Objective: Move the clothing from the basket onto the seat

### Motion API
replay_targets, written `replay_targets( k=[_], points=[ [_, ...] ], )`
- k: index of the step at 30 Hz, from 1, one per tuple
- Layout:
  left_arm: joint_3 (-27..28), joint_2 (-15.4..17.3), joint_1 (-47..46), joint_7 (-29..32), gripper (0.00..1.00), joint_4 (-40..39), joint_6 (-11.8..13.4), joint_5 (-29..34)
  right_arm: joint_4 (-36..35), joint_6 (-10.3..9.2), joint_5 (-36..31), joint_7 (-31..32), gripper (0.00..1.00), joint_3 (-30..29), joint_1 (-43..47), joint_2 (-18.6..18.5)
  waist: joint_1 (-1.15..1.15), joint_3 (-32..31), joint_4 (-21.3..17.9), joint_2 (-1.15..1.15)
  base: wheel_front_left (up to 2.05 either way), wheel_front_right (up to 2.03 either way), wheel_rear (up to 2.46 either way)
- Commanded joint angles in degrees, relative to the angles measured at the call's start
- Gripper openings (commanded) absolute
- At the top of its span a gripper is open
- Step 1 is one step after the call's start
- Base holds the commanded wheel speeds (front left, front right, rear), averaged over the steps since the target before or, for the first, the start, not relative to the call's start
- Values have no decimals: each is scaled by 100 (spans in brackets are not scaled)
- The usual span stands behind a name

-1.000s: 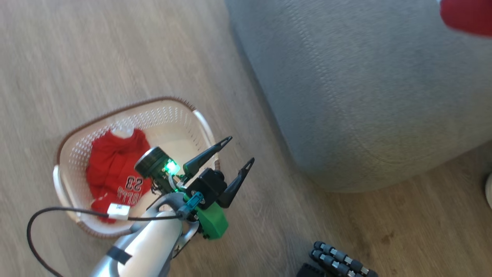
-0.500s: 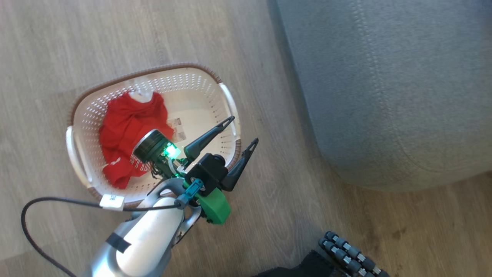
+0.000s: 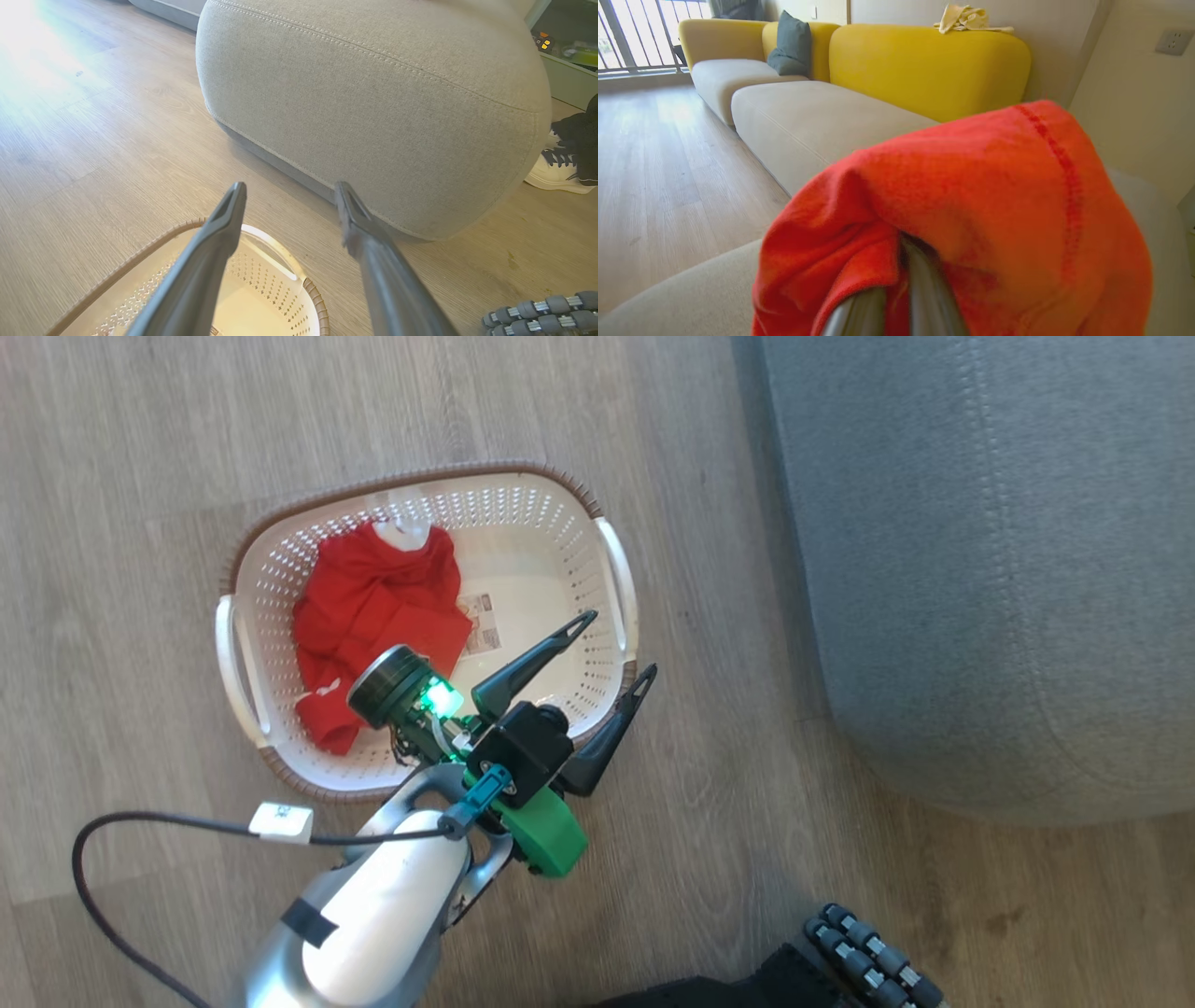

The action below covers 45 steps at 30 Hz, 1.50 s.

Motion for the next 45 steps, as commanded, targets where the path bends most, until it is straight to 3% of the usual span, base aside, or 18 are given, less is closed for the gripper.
replay_targets(
  k=[1,5,17,18,19,27,39,42,45],
  points=[
    [193,-4,0,-55,100,-196,-17,27,-419,-1,-104,-35,0,-28,-323,3,0,49,33,0,0,0,0],
    [223,-18,16,-55,100,-222,-14,61,-822,-1,-452,-35,0,-281,-287,189,0,110,76,0,0,0,0],
    [291,-20,-22,-55,100,-240,-8,130,-12,-1,-1892,149,0,-1664,75,113,0,291,79,0,0,0,0],
    [293,-19,-25,-55,100,-236,-8,134,-55,-1,-1998,148,6,-1808,85,127,0,295,71,0,0,0,0],
    [297,-17,-29,-55,100,-232,-8,136,-101,-1,-2093,133,98,-1945,76,157,0,298,65,0,0,0,0],
    [312,-4,-38,-55,100,-210,-19,136,-90,-1,-2630,74,100,-2407,-109,338,0,238,-17,0,0,0,0],
    [297,-237,75,-55,100,-215,-86,-38,58,-1,-3192,5,100,-2252,-355,336,0,-528,-84,0,0,0,0],
    [318,-324,171,-55,100,-211,-95,-93,5,-1,-3232,-25,100,-2038,-407,364,0,-867,-69,0,0,0,0],
    [380,-396,338,-55,100,-202,-97,-168,-296,-1,-3282,-32,100,-1204,-399,568,0,-1269,-76,0,0,0,0]
  ],
)
